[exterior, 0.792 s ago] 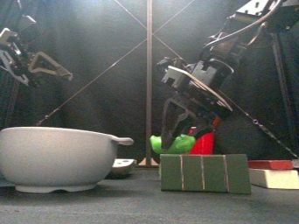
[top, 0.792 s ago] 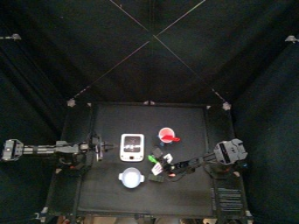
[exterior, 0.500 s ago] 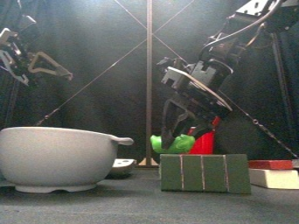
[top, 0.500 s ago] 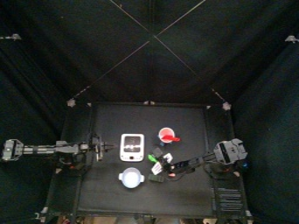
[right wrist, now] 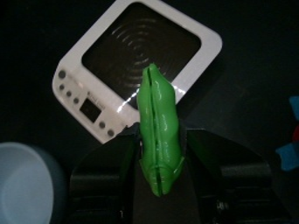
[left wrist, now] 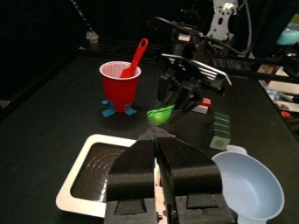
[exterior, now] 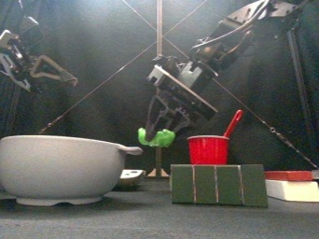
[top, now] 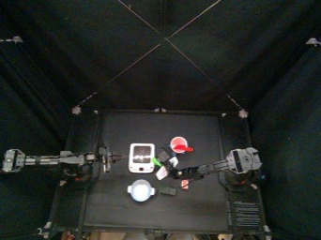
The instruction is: Place peas on stove
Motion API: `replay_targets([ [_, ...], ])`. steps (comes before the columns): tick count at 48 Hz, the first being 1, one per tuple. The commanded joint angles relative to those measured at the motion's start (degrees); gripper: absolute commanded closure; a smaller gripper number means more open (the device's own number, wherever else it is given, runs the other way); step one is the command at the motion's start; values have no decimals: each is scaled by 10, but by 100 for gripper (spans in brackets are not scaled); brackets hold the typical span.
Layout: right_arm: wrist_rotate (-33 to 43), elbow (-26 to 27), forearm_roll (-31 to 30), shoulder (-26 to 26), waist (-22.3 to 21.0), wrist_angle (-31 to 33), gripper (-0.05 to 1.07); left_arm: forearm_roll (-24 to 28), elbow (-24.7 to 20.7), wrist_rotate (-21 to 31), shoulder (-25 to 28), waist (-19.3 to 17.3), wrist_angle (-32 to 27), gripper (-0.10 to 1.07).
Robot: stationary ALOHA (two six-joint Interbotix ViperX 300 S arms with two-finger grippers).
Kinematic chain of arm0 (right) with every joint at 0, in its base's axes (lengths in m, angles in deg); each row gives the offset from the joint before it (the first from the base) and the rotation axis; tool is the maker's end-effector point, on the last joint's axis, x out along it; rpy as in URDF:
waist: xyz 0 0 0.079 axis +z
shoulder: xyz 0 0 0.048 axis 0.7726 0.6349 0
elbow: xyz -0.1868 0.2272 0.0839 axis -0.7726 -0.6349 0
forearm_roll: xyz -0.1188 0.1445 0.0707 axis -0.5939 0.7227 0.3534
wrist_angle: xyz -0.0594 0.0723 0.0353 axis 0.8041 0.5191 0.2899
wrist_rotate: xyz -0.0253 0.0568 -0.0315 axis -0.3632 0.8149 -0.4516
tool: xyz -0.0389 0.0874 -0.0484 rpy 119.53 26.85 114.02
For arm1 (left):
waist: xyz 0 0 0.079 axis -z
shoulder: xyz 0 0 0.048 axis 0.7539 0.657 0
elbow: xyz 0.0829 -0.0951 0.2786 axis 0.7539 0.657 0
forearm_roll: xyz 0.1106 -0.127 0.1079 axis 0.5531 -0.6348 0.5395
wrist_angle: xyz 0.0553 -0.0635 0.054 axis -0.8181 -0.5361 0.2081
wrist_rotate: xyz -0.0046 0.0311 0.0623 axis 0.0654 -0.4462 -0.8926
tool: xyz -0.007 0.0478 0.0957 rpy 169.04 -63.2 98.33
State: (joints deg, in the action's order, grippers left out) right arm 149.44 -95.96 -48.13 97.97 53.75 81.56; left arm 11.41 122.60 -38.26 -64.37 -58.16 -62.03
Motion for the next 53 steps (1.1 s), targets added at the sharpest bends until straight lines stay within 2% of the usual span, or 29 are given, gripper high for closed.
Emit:
replay_targets([
  [1,-6,36,-6,1,-19,-6,35,-1,-7,-1,1,-1,5,65],
  [15,-8,94,-35,62,-53,-55,35,-1,-5,-1,1,-1,5,65],
  [39,-9,146,-46,110,-69,-61,33,-1,-6,-1,1,-1,5,65],
  [53,-9,150,-44,118,-75,-69,22,-1,-5,-1,1,0,5,65],
])
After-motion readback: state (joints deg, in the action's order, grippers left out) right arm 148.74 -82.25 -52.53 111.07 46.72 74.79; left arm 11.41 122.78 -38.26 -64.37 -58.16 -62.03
